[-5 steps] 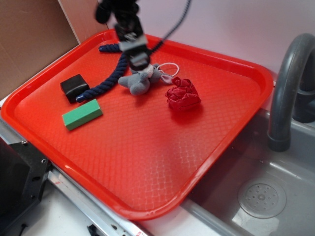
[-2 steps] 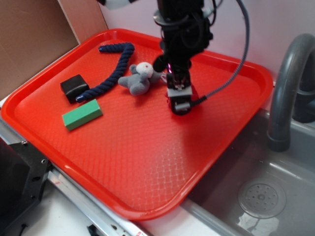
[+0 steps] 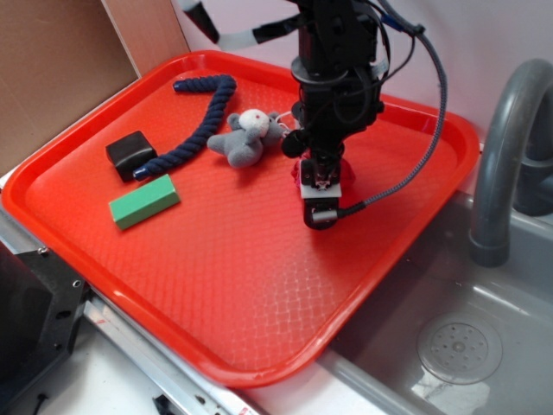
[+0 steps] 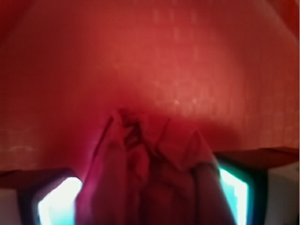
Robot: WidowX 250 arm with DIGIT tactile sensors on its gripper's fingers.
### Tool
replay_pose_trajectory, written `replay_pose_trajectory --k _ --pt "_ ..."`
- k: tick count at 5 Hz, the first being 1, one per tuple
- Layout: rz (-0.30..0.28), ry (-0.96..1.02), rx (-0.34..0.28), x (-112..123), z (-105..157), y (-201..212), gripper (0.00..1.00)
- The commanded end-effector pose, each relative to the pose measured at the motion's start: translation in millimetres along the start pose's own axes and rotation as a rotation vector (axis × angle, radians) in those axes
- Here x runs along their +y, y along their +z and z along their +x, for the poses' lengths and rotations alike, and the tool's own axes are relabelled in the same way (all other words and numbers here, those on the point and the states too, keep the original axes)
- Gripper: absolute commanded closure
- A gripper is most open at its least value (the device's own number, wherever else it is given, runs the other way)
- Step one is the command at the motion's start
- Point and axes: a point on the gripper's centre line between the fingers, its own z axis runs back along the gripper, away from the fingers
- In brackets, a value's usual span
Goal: Grab the red paper.
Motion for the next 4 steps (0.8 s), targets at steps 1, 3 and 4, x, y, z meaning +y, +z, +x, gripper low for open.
replay_pose_trajectory --k 1,3,4 --pt "0.012 0.046 -0.058 8.0 -0.6 13.8 1.0" --pt "-0.143 0.466 -0.109 20.4 -47.6 92.0 1.0" --pt "-0.191 0.514 -0.158 17.7 -80.1 128.6 1.0"
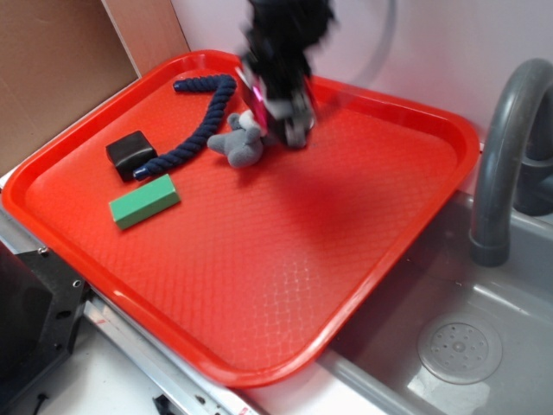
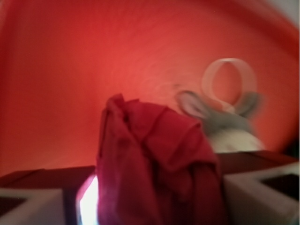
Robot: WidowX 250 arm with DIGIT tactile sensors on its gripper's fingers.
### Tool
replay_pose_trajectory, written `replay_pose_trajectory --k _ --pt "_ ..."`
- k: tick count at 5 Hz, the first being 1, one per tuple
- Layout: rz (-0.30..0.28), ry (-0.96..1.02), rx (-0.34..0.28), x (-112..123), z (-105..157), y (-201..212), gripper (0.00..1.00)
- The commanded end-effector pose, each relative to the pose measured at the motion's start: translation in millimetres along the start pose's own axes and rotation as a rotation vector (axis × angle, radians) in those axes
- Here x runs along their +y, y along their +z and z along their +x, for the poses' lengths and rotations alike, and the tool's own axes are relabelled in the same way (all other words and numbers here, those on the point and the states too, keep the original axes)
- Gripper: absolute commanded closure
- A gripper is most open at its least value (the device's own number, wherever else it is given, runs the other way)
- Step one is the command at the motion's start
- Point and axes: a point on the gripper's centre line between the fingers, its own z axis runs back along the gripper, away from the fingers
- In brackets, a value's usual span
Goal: Grab the red paper.
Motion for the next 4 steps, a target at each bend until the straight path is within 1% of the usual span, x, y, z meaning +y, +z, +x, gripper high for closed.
replay_pose_trajectory --k 1,2,3,4 --pt "-0.018 0.124 -0.151 -1.1 -67.6 74.1 1.0" --pt "-0.089 0.105 -0.199 0.5 -86.9 86.1 1.0" --pt "-0.101 0.121 -0.189 -4.5 -90.0 79.3 1.0" --pt "-0.157 0.099 -0.173 -1.2 -87.4 72.8 1.0"
